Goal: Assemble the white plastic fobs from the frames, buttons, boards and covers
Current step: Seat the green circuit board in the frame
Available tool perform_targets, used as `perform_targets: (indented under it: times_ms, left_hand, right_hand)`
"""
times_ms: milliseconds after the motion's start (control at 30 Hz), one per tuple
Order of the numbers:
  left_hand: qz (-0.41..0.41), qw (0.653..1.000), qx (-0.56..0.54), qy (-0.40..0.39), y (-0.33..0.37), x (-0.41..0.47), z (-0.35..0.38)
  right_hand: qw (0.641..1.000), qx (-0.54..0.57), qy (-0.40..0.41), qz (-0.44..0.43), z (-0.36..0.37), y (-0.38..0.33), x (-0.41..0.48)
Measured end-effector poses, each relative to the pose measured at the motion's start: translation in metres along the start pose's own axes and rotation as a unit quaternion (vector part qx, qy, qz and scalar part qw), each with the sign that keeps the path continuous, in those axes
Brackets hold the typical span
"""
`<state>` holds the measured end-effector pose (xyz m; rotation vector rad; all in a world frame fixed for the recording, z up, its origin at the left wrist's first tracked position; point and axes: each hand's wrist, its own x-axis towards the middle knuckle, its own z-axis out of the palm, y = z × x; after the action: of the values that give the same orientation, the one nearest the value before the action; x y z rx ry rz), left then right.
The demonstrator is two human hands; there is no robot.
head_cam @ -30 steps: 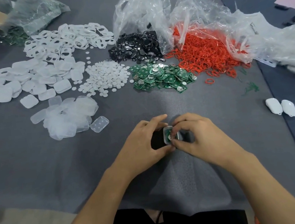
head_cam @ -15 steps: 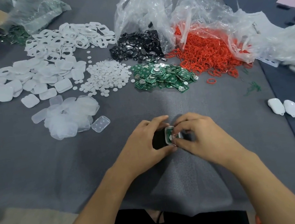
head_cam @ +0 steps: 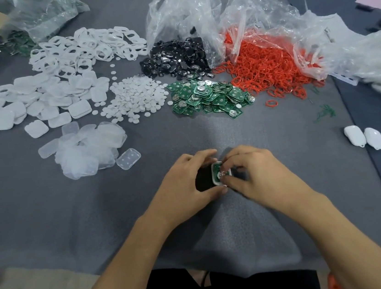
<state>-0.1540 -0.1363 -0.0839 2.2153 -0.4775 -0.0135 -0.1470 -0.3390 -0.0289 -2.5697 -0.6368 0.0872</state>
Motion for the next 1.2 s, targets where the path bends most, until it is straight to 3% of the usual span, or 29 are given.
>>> perform_targets:
  times_ms: [800,1200]
  left_hand:
    - [-0.005,1.000,-0.002,0.017,0.003,-0.001,0.000]
    - [-0.017,1.000,-0.005,0.010,0.004,-0.001,-0.001]
  right_hand:
    - [0.995,0.024,0.088,0.049,0.015,-0.009,-0.010]
    - [0.998,-0.007,0.061,0.030,0.014,-0.008,-0.011]
